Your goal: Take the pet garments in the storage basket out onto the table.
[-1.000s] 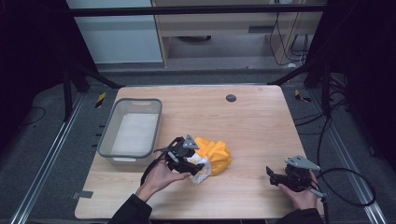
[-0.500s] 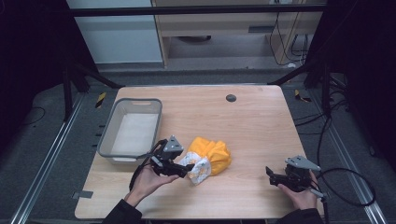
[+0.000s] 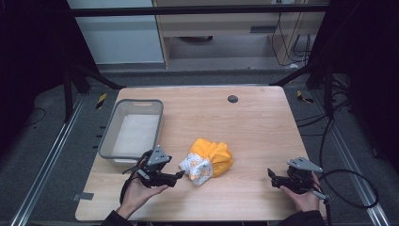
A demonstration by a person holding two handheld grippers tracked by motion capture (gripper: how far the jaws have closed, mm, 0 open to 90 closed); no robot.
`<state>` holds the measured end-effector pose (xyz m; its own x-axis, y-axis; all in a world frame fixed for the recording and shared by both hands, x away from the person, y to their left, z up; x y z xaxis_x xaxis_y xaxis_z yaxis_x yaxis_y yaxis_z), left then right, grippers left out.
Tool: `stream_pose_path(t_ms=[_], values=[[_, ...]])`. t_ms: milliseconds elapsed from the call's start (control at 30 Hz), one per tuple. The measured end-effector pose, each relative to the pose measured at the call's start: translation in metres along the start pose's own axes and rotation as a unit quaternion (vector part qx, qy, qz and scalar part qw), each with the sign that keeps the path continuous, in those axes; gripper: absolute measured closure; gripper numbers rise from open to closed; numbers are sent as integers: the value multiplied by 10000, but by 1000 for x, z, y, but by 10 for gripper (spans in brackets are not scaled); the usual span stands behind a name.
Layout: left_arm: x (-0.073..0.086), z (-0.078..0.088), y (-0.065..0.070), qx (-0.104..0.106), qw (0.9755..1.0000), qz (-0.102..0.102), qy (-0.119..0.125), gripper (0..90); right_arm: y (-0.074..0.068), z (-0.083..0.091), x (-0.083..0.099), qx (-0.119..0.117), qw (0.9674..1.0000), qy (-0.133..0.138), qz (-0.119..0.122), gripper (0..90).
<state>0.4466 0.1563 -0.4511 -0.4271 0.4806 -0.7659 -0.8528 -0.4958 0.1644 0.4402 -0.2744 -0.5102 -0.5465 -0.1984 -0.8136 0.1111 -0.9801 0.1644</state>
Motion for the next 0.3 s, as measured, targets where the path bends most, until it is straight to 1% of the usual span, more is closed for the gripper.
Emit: stream_pose_path(t_ms=[133, 300], values=[[11, 2, -2, -46, 10000, 39, 5, 270, 0, 0, 0, 26, 10000, 13, 46, 61], [24, 8, -6, -40, 9999, 114, 99, 270, -1, 1, 1, 13, 10000, 15, 42, 60]])
Point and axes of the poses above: each handheld gripper's, and its own axes: z roughly backward along the jaws, x roughly out of its underside, y roughly to its right, the point moved 3 cm from there along -z, roughly forward along the jaws, and after that the axes turned 14 degrees about x, right-handed, at the moved point
